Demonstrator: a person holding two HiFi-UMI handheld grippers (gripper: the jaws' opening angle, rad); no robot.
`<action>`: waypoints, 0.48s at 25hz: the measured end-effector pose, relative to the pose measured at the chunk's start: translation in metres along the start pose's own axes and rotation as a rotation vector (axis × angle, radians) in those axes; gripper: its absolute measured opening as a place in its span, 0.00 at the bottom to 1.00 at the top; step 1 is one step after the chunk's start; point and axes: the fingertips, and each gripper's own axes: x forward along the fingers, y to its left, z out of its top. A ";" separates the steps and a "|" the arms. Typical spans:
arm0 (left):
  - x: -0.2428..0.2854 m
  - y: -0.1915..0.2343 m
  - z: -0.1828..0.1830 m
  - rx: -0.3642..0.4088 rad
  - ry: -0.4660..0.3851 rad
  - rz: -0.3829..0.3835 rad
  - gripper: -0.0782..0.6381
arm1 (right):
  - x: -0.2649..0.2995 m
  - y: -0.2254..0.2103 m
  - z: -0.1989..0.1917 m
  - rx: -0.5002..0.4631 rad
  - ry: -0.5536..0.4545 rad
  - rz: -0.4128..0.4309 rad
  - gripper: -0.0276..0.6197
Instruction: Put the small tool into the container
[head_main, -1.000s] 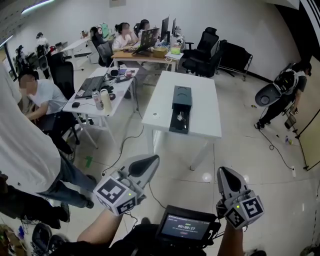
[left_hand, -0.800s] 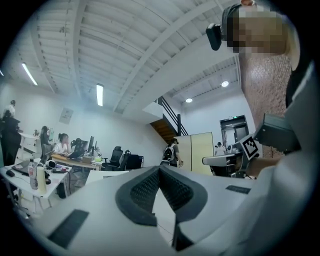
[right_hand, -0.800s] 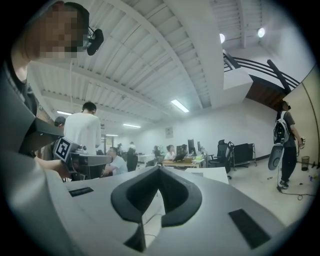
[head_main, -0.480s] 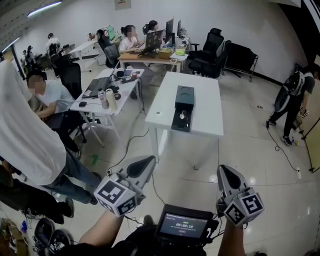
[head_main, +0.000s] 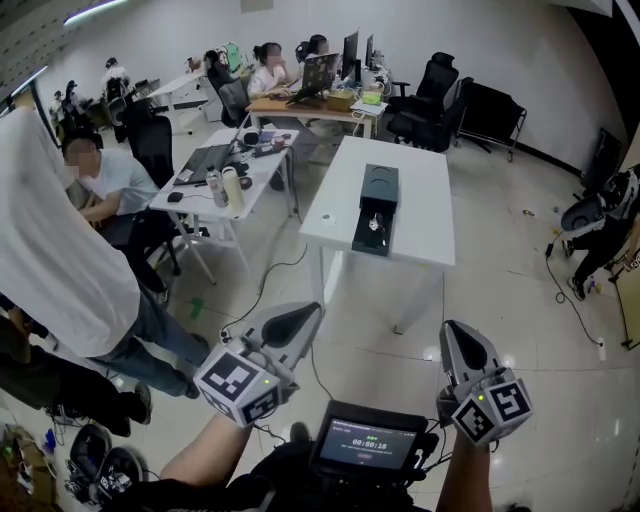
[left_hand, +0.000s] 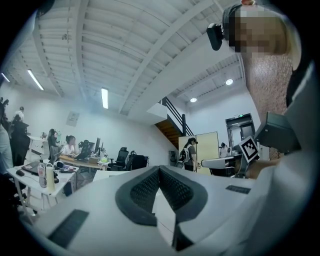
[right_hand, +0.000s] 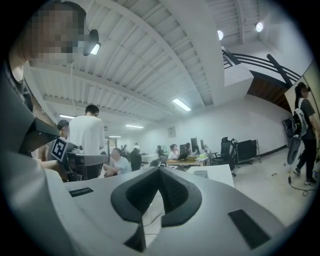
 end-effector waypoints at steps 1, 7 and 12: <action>0.000 0.000 0.001 0.004 0.000 -0.002 0.12 | 0.001 0.001 0.000 0.002 -0.001 0.002 0.07; 0.002 0.006 -0.003 -0.012 0.010 -0.006 0.12 | 0.009 0.002 -0.001 -0.006 0.002 0.003 0.07; 0.003 0.009 0.003 -0.019 -0.007 -0.006 0.12 | 0.013 0.003 0.001 -0.017 0.006 0.005 0.07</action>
